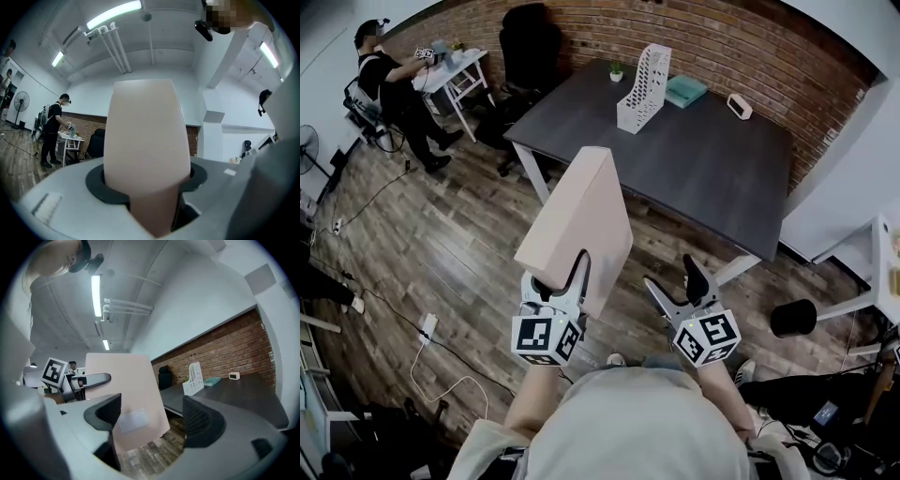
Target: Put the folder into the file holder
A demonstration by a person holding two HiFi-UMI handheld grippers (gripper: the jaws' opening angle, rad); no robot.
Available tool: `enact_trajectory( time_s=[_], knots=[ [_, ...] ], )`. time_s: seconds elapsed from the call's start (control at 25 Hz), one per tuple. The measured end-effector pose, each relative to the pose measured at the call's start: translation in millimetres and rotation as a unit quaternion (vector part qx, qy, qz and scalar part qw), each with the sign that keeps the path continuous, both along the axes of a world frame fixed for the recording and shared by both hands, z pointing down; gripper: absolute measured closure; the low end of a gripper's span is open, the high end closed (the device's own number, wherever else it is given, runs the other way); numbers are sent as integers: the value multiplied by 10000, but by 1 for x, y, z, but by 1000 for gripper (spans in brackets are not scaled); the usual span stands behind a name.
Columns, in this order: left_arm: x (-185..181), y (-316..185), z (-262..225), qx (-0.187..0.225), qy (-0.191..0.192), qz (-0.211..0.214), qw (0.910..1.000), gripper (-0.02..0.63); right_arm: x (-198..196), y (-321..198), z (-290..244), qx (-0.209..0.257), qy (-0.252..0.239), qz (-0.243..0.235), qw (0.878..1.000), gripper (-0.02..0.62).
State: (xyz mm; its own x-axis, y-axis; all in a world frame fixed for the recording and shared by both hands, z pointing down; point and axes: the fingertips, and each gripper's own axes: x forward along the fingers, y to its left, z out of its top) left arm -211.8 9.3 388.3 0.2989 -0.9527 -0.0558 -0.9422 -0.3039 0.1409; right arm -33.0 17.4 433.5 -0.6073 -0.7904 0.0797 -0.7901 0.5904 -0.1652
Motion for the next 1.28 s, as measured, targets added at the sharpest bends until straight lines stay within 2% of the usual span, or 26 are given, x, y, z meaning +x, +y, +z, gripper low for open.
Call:
enact_trajectory(
  time_s=[0.16, 0.52, 1.0, 1.28],
  knots=[
    [-7, -28, -1, -14, -32, 113, 9999, 336, -11, -13, 5, -105, 13, 18, 9999, 210],
    [-1, -106, -12, 175, 53, 260, 9995, 336, -7, -68, 20, -217, -15, 90, 9997, 210],
    [22, -259, -51, 579, -81, 254, 9980, 336, 4, -216, 5, -42, -66, -210, 9997, 212],
    [37, -348, -70, 756, -160, 282, 9966, 336, 20, -293, 1, -31, -78, -229, 9997, 212]
  ],
)
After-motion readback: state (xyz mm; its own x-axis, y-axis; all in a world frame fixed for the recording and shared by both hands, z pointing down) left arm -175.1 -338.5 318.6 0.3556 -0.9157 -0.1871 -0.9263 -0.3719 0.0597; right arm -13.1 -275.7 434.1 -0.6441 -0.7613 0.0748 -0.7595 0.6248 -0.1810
